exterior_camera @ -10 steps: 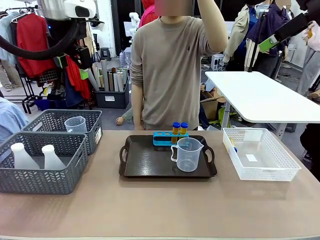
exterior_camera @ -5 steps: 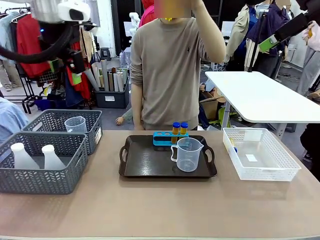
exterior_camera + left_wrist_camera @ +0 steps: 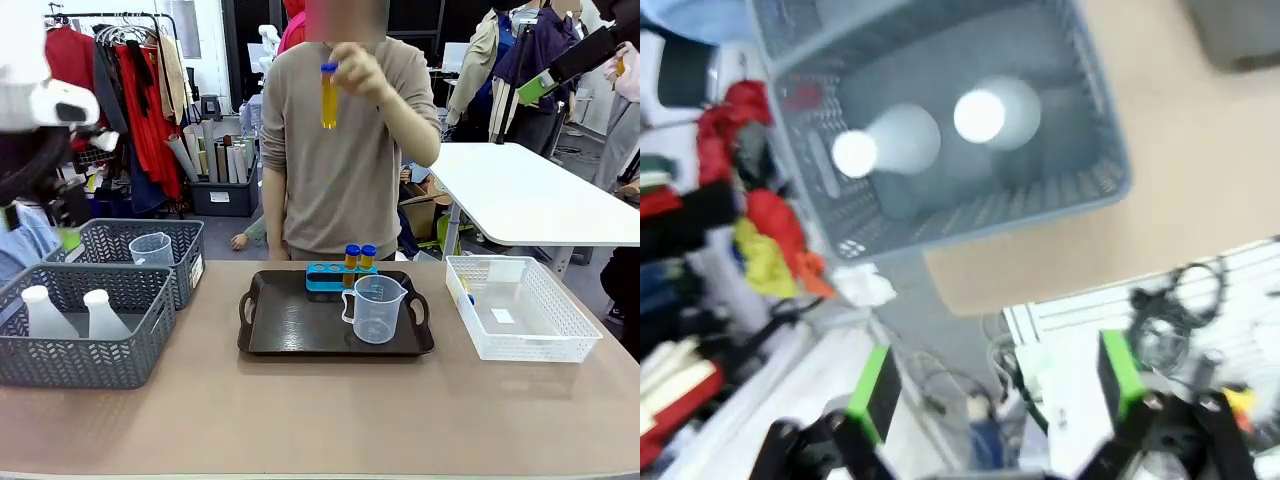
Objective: Prepare the laboratory tools.
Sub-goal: Pick up one Small flask and place it on the Handle tray.
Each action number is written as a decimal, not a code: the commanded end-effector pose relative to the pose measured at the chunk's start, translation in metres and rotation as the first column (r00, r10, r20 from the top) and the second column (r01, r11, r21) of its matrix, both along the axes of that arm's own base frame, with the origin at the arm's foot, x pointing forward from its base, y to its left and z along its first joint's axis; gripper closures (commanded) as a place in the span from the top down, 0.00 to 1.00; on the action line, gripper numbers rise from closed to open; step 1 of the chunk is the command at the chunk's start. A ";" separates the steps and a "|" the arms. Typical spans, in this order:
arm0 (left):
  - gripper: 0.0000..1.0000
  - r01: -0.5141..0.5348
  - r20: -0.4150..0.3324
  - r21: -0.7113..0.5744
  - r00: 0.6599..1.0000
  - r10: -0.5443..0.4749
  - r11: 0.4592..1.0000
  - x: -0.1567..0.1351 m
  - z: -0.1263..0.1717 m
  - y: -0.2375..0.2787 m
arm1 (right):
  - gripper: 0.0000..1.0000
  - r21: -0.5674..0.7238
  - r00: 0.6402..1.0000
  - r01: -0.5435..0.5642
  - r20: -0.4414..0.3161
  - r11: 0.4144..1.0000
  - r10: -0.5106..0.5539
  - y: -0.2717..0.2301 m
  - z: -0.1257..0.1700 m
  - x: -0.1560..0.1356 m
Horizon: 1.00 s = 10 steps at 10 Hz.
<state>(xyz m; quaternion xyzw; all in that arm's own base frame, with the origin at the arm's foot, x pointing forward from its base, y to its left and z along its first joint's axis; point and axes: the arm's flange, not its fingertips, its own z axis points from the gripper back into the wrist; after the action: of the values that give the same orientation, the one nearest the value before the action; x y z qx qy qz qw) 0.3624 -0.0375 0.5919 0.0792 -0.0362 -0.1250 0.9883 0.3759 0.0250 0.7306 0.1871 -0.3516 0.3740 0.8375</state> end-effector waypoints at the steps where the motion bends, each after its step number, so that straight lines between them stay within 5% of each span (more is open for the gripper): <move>1: 1.00 -0.060 0.049 -0.045 0.997 0.062 0.997 -0.004 -0.025 0.032 | 1.00 0.001 1.000 -0.008 0.002 1.000 0.008 0.000 0.001 -0.001; 3: 1.00 -0.137 0.071 -0.100 0.987 0.145 0.985 0.011 -0.039 0.054 | 1.00 0.001 1.000 -0.008 0.002 1.000 0.008 0.000 0.001 -0.001; 4: 1.00 -0.096 0.076 -0.105 0.992 0.104 0.990 0.025 -0.031 0.045 | 1.00 0.001 1.000 -0.008 0.002 1.000 0.008 0.000 0.001 -0.001; 5: 1.00 -0.106 0.042 -0.064 0.993 0.109 0.992 0.001 -0.036 0.055 | 1.00 0.001 1.000 -0.008 0.002 1.000 0.008 0.000 0.001 -0.001; 7: 1.00 -0.106 0.042 -0.064 0.993 0.109 0.992 0.001 -0.036 0.055 | 1.00 0.001 1.000 -0.008 0.002 1.000 0.008 0.000 0.001 -0.001; 10: 1.00 -0.075 0.023 -0.083 0.997 0.077 0.994 0.040 -0.054 0.069 | 1.00 0.001 1.000 -0.008 0.002 1.000 0.008 0.000 0.001 -0.001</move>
<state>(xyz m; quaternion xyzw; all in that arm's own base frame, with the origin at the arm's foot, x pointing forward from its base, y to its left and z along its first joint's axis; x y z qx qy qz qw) 0.3824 0.0204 0.5453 0.0480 -0.0569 -0.0784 0.9941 0.3758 0.0250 0.7307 0.1871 -0.3516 0.3740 0.8375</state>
